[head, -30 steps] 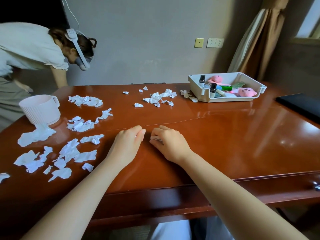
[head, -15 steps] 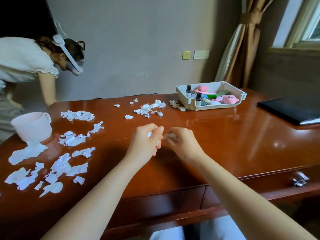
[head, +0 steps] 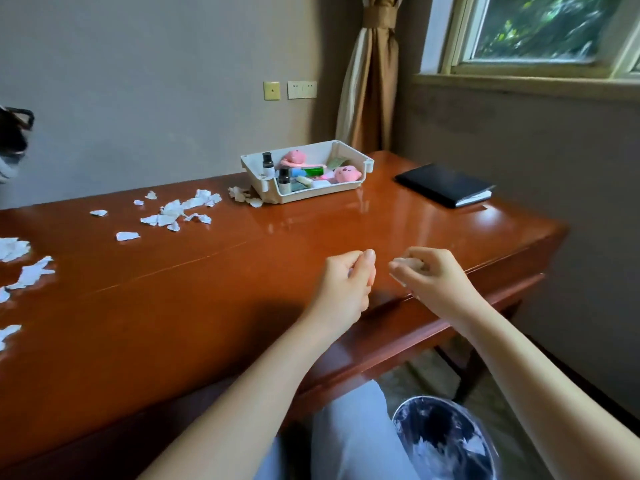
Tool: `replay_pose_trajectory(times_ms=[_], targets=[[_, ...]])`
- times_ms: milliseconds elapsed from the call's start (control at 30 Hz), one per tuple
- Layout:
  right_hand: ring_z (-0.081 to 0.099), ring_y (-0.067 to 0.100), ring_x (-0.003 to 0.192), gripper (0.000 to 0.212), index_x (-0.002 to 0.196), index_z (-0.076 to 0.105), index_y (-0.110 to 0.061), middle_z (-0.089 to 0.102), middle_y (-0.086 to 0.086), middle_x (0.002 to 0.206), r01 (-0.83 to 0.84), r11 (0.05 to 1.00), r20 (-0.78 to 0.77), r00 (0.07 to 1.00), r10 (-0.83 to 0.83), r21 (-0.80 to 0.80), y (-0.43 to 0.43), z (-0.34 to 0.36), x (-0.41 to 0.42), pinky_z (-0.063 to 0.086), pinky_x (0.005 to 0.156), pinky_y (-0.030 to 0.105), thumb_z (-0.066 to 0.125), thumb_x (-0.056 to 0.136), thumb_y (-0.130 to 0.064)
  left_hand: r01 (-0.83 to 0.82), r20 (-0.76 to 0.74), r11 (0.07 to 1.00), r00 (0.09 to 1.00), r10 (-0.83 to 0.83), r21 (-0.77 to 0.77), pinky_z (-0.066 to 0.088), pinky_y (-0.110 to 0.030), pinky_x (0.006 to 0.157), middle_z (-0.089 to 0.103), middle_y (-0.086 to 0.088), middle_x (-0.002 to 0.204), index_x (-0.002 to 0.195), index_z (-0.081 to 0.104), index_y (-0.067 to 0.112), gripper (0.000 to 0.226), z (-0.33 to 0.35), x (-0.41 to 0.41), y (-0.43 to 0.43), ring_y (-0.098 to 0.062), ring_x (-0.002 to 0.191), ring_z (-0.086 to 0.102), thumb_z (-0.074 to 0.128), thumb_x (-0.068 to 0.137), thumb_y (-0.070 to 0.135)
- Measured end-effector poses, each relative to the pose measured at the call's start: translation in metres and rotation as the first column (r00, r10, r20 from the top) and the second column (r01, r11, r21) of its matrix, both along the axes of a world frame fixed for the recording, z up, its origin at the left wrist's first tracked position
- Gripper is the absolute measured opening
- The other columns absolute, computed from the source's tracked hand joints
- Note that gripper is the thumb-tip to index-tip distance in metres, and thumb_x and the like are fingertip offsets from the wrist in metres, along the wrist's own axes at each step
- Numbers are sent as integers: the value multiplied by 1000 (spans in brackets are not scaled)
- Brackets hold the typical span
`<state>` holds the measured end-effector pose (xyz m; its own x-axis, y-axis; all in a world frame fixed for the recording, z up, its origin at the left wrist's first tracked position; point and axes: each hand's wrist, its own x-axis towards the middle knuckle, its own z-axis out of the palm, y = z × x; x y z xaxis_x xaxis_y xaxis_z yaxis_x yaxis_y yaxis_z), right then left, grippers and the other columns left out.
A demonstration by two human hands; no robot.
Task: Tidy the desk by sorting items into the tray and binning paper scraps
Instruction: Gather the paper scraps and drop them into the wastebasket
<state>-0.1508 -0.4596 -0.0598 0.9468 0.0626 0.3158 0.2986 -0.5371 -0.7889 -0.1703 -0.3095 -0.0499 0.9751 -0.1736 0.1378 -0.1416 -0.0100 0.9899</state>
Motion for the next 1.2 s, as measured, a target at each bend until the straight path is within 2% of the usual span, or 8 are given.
replay_pose_trajectory(times_ms=[267,567,633,700,767,900,967,1200], targets=[[32,2,39,25,65,60,-5,42,-8,49,150,988,-188,972,-142,26,-81,-62,-21,26,41,10,63,88,-17,213,-231,976,952,-200,35,12,-9,33,25,11,34,55,30,14,39,-56,6,-84,-1,28,17,34,93,5],[40,13,58,28,73,60,2,47,2,61,352,936,-509,807,-300,6,-134,-172,-17,32,55,23,62,86,-22,234,-489,960,862,-132,154,13,-20,45,29,3,54,61,38,19,29,-157,35,-146,-10,45,19,31,86,6],[40,13,56,26,70,59,-2,46,2,60,371,928,-568,759,-318,-24,-140,-196,-14,32,52,22,62,86,-22,246,-560,951,822,-104,185,27,-24,44,39,-8,64,70,40,15,25,-178,41,-155,-18,49,33,28,88,5],[39,13,54,22,69,59,-7,45,2,60,391,919,-625,707,-331,-44,-146,-217,-11,32,48,21,61,85,-23,295,-607,924,789,-93,243,50,-47,78,56,-30,104,97,49,3,23,-198,43,-166,-42,90,58,28,92,8],[37,14,54,20,68,57,-11,42,1,58,407,910,-672,653,-350,-78,-150,-235,-8,30,48,23,60,83,-23,370,-670,874,739,-72,314,35,-51,105,46,-29,134,129,37,-1,36,-216,45,-175,-41,123,46,26,97,11],[30,15,52,31,54,37,-15,37,2,56,434,890,-724,568,-392,-142,-156,-263,0,24,48,24,55,80,-17,407,-714,848,699,-49,341,40,-30,58,39,-4,79,104,31,12,14,-251,50,-190,-17,67,39,26,93,4],[36,17,55,31,55,36,-14,41,1,58,440,879,-740,526,-419,-185,-158,-274,3,26,50,26,53,81,-17,427,-717,830,696,-46,360,44,-35,66,40,-4,84,100,31,16,11,-265,52,-196,-23,73,41,32,92,9],[57,25,106,27,112,60,-9,62,11,113,284,914,-771,496,-399,-290,-159,-288,3,43,89,28,53,89,-22,620,-735,642,666,-127,451,41,-44,101,42,-20,140,139,32,19,43,-284,52,-200,-38,125,47,31,97,29]])
